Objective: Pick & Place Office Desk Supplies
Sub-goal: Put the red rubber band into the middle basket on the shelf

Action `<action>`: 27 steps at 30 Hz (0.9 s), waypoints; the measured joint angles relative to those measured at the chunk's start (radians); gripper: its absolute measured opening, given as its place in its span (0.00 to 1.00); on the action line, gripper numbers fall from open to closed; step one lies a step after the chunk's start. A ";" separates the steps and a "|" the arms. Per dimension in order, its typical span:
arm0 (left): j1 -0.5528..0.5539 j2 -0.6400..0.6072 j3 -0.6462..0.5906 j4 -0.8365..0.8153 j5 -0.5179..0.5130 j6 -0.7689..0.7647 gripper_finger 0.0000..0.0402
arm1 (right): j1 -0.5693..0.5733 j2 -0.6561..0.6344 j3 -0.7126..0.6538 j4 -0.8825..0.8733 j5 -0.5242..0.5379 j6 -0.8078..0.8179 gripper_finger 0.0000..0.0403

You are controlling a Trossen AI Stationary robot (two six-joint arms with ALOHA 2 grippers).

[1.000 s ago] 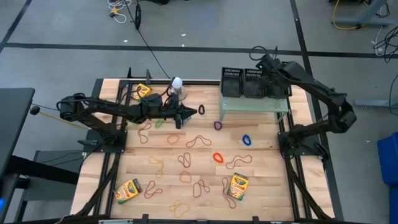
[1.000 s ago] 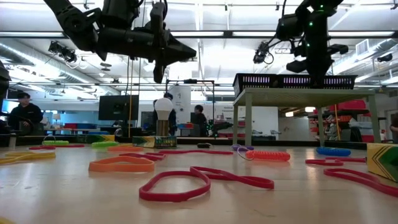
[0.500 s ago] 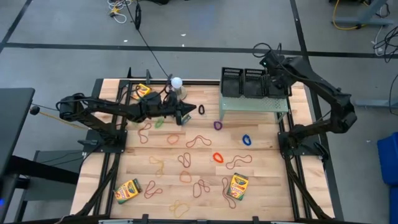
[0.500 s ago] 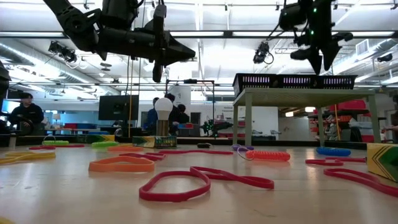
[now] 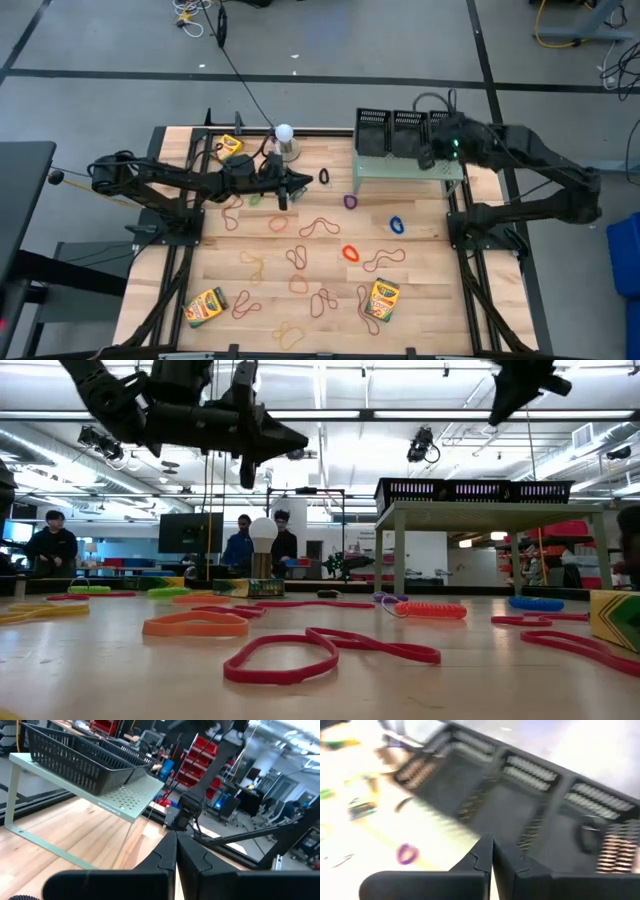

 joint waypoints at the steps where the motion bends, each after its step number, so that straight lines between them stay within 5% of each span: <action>1: 0.000 0.000 -0.022 0.042 -0.001 -0.004 0.02 | 0.041 -0.008 -0.013 0.017 -0.001 0.015 0.05; 11: 0.000 0.000 -0.133 0.131 -0.005 -0.026 0.04 | 0.360 0.045 -0.170 0.309 -0.041 0.016 0.03; 27: 0.000 0.001 -0.132 0.124 0.000 -0.016 0.04 | 0.595 0.422 -0.308 0.470 -0.290 0.001 0.32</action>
